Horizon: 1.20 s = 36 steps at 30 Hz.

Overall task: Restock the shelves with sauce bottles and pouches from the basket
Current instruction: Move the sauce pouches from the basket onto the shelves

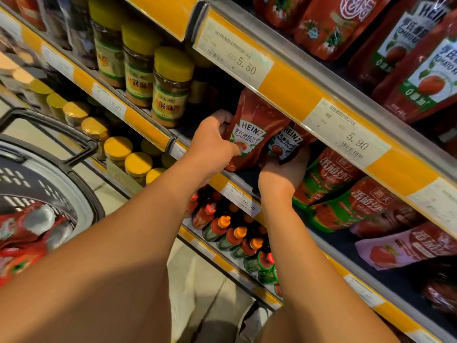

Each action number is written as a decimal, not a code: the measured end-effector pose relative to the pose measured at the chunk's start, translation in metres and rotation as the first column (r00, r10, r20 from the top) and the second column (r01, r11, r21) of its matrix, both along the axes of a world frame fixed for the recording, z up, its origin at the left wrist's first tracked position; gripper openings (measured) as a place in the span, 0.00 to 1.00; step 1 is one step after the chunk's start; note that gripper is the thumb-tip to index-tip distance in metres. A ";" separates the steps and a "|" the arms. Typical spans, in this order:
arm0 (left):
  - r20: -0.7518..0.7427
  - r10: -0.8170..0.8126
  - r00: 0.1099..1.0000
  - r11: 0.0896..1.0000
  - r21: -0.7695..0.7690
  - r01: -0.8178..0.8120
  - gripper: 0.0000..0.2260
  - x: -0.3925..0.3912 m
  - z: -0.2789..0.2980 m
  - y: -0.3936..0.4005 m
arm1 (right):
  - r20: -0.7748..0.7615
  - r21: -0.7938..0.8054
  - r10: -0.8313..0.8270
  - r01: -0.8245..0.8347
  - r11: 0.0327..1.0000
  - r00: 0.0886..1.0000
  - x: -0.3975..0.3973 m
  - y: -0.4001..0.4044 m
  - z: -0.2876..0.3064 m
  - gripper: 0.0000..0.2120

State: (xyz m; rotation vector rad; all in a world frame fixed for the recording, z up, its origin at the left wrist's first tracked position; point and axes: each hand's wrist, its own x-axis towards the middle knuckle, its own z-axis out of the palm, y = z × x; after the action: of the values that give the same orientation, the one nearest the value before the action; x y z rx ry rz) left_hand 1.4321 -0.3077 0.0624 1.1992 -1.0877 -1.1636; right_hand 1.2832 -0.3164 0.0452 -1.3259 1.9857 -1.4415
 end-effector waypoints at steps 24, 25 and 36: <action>0.167 -0.096 0.981 0.993 -0.054 0.107 0.19 -0.013 -0.013 -0.004 | -0.163 0.360 0.388 -0.312 0.879 0.907 -0.055 0.108 0.018 0.31; 0.172 -0.100 0.980 0.992 -0.054 0.111 0.19 -0.017 -0.014 -0.004 | -0.238 0.427 0.432 -0.306 0.851 0.870 -0.062 0.112 0.017 0.31; 0.363 -0.144 0.921 0.984 -0.048 0.173 0.20 -0.063 -0.021 -0.018 | -0.566 0.600 0.644 -0.278 0.750 0.514 -0.092 0.127 0.000 0.39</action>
State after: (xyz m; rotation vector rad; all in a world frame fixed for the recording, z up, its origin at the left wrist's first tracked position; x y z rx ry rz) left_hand 1.3687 -0.3254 0.0416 1.3116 -1.5172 -1.0329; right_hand 1.1912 -0.1896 0.0448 -2.2257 1.9071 -0.0929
